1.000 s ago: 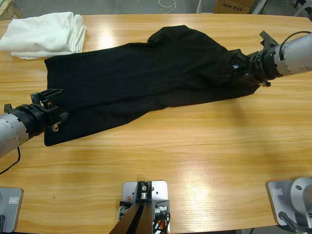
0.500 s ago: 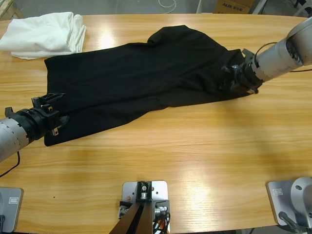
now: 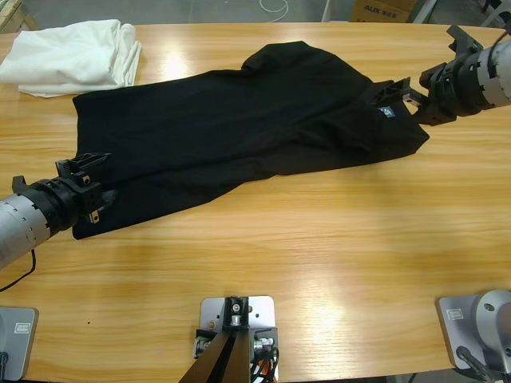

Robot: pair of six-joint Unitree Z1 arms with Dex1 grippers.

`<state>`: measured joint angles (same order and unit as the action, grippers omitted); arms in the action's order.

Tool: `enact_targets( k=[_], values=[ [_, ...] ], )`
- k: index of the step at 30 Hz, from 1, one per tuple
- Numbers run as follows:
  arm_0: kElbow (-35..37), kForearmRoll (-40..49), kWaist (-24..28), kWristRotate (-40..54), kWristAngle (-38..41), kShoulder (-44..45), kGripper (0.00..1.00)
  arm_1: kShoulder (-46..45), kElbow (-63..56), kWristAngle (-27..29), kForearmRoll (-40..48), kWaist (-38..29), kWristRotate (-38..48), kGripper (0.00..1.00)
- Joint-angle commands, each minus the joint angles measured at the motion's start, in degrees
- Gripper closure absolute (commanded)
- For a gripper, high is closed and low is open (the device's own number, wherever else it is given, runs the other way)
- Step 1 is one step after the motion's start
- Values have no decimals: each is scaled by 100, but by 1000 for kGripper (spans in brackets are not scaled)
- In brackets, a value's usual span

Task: Fold clothes

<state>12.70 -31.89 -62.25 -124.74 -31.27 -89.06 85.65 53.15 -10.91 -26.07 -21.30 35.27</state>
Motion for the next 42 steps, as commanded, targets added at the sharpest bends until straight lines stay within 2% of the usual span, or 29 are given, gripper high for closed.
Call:
enact_targets(
  k=[1, 5, 7, 10, 13, 16, 20, 22, 32, 36, 42],
  values=[
    [-122, -80, -291, 688, 523, -49, 308, -27, -2150, -728, 3069, -579, 977, 170],
    [-94, -80, -637, 1656, 970, -31, 289, 864, -2651, -730, 4725, -927, 1249, 183],
    [-38, -79, -665, 2414, 1054, 60, 253, 1087, -2725, -709, 5098, -927, 1279, 222],
    [75, -79, -500, 3790, 1351, 245, 243, 1117, -2732, -665, 5066, -829, 1367, 230],
    [152, -71, -233, 4929, 2109, 301, 170, 1091, -2818, -512, 5022, -815, 1393, 230],
    [377, -71, 98, 6297, 3079, 270, 170, 1012, -2845, -346, 4977, -815, 1360, 230],
    [411, -35, 395, 7266, 3777, 329, 170, 1143, -2834, -246, 5105, -815, 1189, 234],
    [462, 11, 500, 7529, 3963, 361, 170, 1240, -2810, -201, 5173, -778, 1003, 266],
    [1010, 445, 994, 8053, 4686, 410, 174, 1822, -2687, -292, 5514, -115, 441, 271],
    [1073, 447, 1274, 8083, 4951, 535, 172, 1984, -2658, -519, 5956, -59, 384, 271],
    [1124, 502, 1312, 8106, 5002, 484, 174, 2001, -2542, -839, 6395, -60, 413, 281]
  ],
)
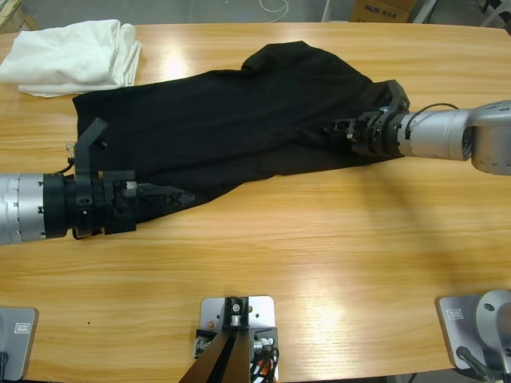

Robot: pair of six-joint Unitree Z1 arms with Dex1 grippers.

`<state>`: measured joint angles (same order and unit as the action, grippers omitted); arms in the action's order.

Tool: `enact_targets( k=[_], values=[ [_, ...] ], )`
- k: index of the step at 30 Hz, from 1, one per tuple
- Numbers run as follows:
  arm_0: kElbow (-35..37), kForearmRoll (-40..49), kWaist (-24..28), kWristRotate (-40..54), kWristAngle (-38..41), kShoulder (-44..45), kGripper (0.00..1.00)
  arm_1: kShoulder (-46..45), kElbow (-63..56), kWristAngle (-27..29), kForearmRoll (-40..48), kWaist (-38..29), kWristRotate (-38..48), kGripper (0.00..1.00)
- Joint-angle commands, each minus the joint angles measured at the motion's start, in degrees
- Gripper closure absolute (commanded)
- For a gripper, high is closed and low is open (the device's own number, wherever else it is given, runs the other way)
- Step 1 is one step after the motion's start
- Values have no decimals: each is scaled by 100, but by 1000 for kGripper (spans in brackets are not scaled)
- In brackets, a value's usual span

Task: Fold clothes

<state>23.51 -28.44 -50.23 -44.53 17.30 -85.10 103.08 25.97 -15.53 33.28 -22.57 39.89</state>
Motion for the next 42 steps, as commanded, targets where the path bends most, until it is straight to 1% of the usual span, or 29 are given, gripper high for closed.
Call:
enact_targets(
  k=[1, 2, 7, 10, 12, 14, 15, 16, 17, 18, 19, 20, 22, 26, 28, 30, 34, 37, 40, 42],
  values=[
    [39, 179, 110, 85, 146, 81, 174, 248, 182, -423, 460, 69, -35, 307],
    [32, 188, 110, 85, 142, 74, 173, 259, 182, -465, 460, 65, -34, 355],
    [9, 225, 110, 73, 133, 55, 172, 485, 128, -729, 557, 60, 47, 363],
    [-45, 242, 110, 48, 100, 39, 171, 462, 126, -1034, 557, 60, 374, 363],
    [-52, 240, 110, 36, 90, -9, 170, 396, 99, -1122, 594, -22, 501, 363],
    [-49, 235, 110, 27, 90, -31, 170, 445, 78, -1214, 898, -121, 529, 381],
    [-49, 233, 110, 24, 90, -33, 170, 475, 75, -1237, 1007, -131, 538, 451],
    [-52, 237, 110, 24, 93, -28, 170, 461, 82, -1231, 1023, -133, 543, 551],
    [-58, 240, 110, 24, 98, -21, 170, 433, 82, -1224, 1023, -133, 548, 630],
    [-65, 235, 110, 20, 98, -9, 170, 408, 82, -1210, 1016, -133, 546, 687],
    [-86, 235, 110, 15, 95, 2, 170, 411, 64, -1200, 1014, -133, 534, 805],
    [-103, 233, 110, 13, 93, 2, 170, 433, 26, -1156, 1014, -133, 501, 989],
    [-130, 233, 110, -3, 93, 7, 170, 448, -94, -994, 990, -133, 483, 1000],
    [-154, 233, 110, -20, 90, 27, 170, 559, -222, -925, 932, -133, 388, 1000],
    [-154, 233, 110, -27, 98, 27, 170, 554, -199, -908, 722, -133, 353, 1000],
    [-168, 233, 110, -29, 98, 28, 170, 415, -180, -903, 315, -133, 371, 1000],
    [-207, 225, 110, -38, 111, 6, 170, -258, 27, -748, -353, -110, 743, 1000],
    [-224, 225, 110, -43, 121, 9, 170, -770, 386, -549, -1299, -36, 1076, 1000],
    [-263, 216, 110, -47, 128, -26, 170, -895, 776, -609, -2016, 32, 1390, 1000],
    [-304, 207, 110, -47, 133, -49, 170, -872, 915, -646, -2160, 51, 1608, 1000]
  ],
)
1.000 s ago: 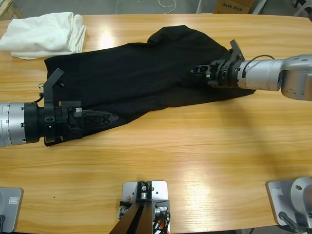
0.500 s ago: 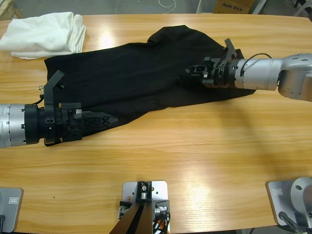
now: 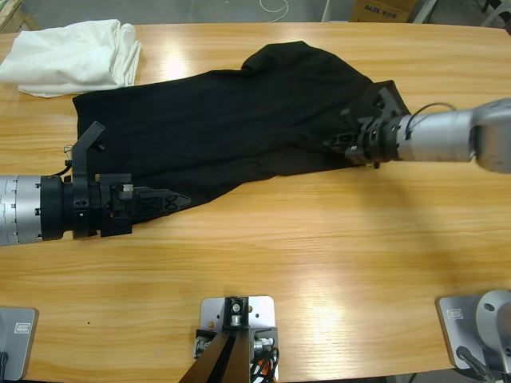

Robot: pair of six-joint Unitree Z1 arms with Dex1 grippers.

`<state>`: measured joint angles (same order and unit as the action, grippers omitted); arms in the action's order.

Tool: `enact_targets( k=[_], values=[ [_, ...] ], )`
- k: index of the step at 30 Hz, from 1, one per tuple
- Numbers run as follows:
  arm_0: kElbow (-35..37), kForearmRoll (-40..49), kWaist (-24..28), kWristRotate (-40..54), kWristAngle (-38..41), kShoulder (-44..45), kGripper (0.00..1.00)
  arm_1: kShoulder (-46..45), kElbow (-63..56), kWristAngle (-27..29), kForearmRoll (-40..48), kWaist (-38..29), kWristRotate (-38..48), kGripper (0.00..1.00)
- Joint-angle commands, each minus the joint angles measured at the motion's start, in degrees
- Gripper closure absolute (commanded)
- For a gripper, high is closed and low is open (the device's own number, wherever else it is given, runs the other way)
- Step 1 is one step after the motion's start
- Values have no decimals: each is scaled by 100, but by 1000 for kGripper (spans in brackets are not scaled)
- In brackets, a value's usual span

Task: Fold clothes

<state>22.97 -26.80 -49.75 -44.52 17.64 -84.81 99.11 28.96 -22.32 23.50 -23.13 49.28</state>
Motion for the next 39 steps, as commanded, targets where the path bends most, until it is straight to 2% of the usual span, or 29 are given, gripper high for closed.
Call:
enact_targets(
  k=[1, 11, 22, 27, 33, 39],
  values=[
    [-274, 41, 55, -48, 99, -76, 170, -445, 674, -2, -1216, 102, 750, 1000],
    [-442, -32, -12, -48, 64, -148, 168, -295, 932, -399, -1859, 32, 1190, 1000],
    [-478, -106, -52, -42, -7, -141, 165, 151, 909, -148, -1703, -369, 1541, 1000],
    [-483, -106, -84, -48, -7, -146, 165, 91, 932, -116, -1548, -299, 1750, 1000],
    [-500, -106, -149, -48, -75, -223, 165, -48, 1199, -144, -2133, -260, 1801, 1000],
    [-574, -106, -177, -55, -95, -193, 161, 206, 1034, 83, -2059, -524, 1798, 1000]
  ],
)
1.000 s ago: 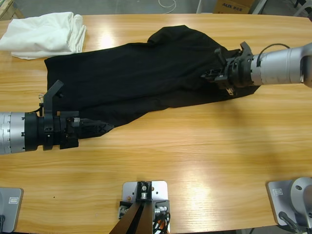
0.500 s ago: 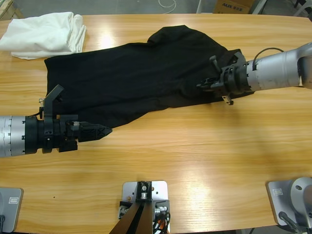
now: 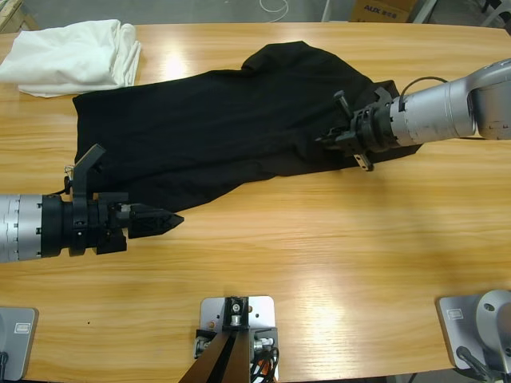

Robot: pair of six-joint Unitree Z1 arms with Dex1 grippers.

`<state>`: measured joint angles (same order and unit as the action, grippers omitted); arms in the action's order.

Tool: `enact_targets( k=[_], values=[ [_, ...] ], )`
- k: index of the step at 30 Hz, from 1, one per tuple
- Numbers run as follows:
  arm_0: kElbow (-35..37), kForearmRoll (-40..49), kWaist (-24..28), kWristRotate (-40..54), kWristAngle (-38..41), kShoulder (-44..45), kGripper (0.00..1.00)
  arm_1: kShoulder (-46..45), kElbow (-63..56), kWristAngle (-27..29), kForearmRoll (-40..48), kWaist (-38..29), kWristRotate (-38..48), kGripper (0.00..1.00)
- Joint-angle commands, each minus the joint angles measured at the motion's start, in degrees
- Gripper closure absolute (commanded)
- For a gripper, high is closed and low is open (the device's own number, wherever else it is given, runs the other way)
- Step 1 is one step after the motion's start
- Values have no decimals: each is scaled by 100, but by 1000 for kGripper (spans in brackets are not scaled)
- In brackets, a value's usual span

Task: Fold clothes

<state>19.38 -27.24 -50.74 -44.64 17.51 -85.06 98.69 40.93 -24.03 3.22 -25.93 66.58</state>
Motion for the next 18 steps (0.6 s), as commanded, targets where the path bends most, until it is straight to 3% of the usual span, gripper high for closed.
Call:
enact_targets(
  k=[1, 2, 3, 4, 5, 6, 8, 11, 15, 18],
  values=[
    [-207, -62, -78, -36, -81, -169, 161, 360, -166, 191, 110, -248, 18, 1000],
    [-207, -62, -76, -36, -81, -164, 161, 460, -180, 139, 304, -253, -35, 1000],
    [-207, -62, -76, -29, -81, -155, 161, 532, -191, 93, 492, -253, -138, 727],
    [-212, -62, -76, -27, -81, -143, 161, 534, -191, 102, 559, -251, -233, 360],
    [-219, -62, -80, -27, -81, -130, 161, 460, -184, 121, 581, -251, -348, 136],
    [-224, -62, -76, -20, -93, -116, 151, 307, -175, 149, 587, -253, -494, 19],
    [-217, -55, -88, 3, -178, -44, 135, -273, -140, 374, 179, -255, -801, 0],
    [41, 260, -196, 124, -343, 176, 134, -1113, 147, 1144, -1261, -318, -1299, 0],
    [920, 1793, -674, 444, -1000, 431, 133, -1720, 401, 1923, -2416, -385, -1538, 51],
    [1514, 2812, -797, 750, -1343, 487, 133, -1851, 458, 2160, -2706, -383, -1775, 531]
  ],
)
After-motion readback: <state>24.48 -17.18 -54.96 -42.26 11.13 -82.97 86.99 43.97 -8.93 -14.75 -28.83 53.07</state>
